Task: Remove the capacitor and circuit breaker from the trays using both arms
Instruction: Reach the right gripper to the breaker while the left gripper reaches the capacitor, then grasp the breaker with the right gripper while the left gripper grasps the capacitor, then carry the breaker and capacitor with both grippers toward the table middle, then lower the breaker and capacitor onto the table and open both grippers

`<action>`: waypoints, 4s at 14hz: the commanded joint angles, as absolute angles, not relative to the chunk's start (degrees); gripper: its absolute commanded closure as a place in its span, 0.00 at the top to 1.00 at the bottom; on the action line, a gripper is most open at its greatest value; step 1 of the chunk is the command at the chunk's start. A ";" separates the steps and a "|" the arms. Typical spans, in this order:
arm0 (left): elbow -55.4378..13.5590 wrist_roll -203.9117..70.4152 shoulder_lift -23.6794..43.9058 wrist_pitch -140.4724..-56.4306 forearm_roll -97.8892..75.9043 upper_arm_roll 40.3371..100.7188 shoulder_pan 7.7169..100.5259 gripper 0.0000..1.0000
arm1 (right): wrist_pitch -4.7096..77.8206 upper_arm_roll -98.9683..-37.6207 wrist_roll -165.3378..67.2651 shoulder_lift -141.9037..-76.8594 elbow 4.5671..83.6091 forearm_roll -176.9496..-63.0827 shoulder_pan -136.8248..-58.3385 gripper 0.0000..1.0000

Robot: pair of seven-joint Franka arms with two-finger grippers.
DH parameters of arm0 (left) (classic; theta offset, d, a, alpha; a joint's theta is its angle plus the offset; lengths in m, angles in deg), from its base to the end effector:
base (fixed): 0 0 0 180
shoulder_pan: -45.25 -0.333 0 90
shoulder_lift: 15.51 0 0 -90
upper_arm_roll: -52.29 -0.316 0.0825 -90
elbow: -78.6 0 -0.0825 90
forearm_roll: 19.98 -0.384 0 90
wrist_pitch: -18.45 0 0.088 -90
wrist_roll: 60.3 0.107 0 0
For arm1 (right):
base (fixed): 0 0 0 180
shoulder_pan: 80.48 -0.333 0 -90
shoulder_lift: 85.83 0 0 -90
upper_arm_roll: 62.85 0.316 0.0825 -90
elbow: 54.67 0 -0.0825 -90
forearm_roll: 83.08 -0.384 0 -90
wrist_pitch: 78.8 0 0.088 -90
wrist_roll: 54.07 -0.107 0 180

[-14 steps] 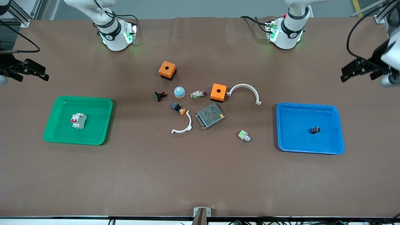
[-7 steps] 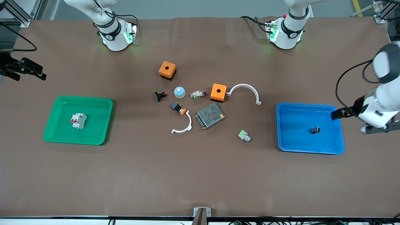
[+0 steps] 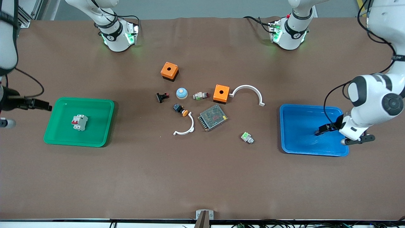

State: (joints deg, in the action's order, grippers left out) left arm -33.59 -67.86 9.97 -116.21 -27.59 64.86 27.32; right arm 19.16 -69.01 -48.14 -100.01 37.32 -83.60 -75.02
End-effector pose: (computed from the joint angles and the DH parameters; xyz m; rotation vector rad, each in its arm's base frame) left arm 0.6098 0.0640 0.2490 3.1314 0.2337 -0.0606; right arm 0.6094 -0.1186 0.4738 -3.1254 0.1561 0.2239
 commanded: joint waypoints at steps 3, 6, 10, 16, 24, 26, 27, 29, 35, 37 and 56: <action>-33.20 -67.59 13.05 -117.43 -29.21 65.21 27.32 0.84 | 38.13 -68.38 -46.51 -99.54 53.57 -84.22 -71.17 1.00; -33.11 -67.68 14.02 -117.43 -30.79 65.21 27.05 0.68 | 56.93 -68.12 -46.77 -101.73 65.53 -84.31 -71.34 1.00; -32.76 -68.55 15.08 -117.43 -30.79 65.21 27.58 0.47 | 67.96 -68.03 -46.60 -107.53 69.07 -86.51 -71.43 1.00; -30.91 -69.00 15.25 -117.26 -30.62 65.74 27.76 0.00 | 69.73 -67.94 -46.69 -108.51 71.54 -86.60 -71.69 0.94; -30.91 -88.73 7.17 -102.34 -29.74 80.65 26.97 0.00 | 61.68 -67.94 -46.86 -107.63 67.70 -86.51 -73.63 0.02; -31.27 -96.99 6.90 -99.78 -29.65 85.40 27.23 0.00 | 50.45 -67.94 -47.39 -105.97 61.55 -86.51 -74.76 0.02; -31.61 -100.17 7.43 -99.42 -29.65 87.08 27.40 0.00 | 45.53 -67.94 -47.65 -104.56 58.82 -86.51 -76.42 0.04; -32.23 -106.67 8.48 -99.41 -29.56 89.55 29.15 0.00 | 38.13 -67.94 -48.61 -103.15 54.77 -86.60 -80.20 0.04; -37.32 -118.02 9.36 -104.85 -29.39 90.00 34.95 0.00 | 43.16 -67.94 -70.64 -104.19 54.75 -90.11 -99.61 0.04; -37.07 -122.41 10.94 -106.44 -29.48 89.91 37.50 0.00 | 48.44 -68.03 -77.60 -107.70 54.84 -90.11 -105.68 0.04; -33.55 -129.12 18.33 -112.24 -35.01 88.06 41.55 0.40 | 59.28 -68.12 -88.79 -120.46 48.96 -90.20 -115.47 1.00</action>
State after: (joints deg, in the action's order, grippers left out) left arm -34.38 -128.11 17.75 -112.16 -33.15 87.94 41.47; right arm 59.95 -67.58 -88.43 -120.48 50.41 -89.47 -115.25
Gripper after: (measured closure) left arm 0.661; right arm 0.559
